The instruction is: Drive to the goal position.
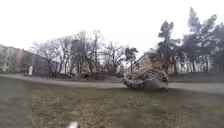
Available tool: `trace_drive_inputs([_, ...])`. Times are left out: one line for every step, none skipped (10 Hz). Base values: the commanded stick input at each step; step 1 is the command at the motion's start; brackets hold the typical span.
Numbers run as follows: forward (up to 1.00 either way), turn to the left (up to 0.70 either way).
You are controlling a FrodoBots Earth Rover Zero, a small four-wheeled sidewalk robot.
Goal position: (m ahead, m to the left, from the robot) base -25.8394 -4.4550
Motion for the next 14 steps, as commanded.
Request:
trace_drive_inputs([-0.08, 0.0])
trace_drive_inputs([-0.32, 0.0])
trace_drive_inputs([-0.4, 0.0])
trace_drive_inputs([-0.33, 0.0])
trace_drive_inputs([-0.18, 0.0])
trace_drive_inputs([0.0, 0.0])
trace_drive_inputs([0.0, 0.0])
trace_drive_inputs([0.0, 0.0])
trace_drive_inputs([0.0, 0.0])
trace_drive_inputs([0.0, 0.0])
trace_drive_inputs([0.0, 0.0])
trace_drive_inputs([0.0, -0.23])
trace_drive_inputs([0.0, -0.5])
trace_drive_inputs([0.0, -0.7])
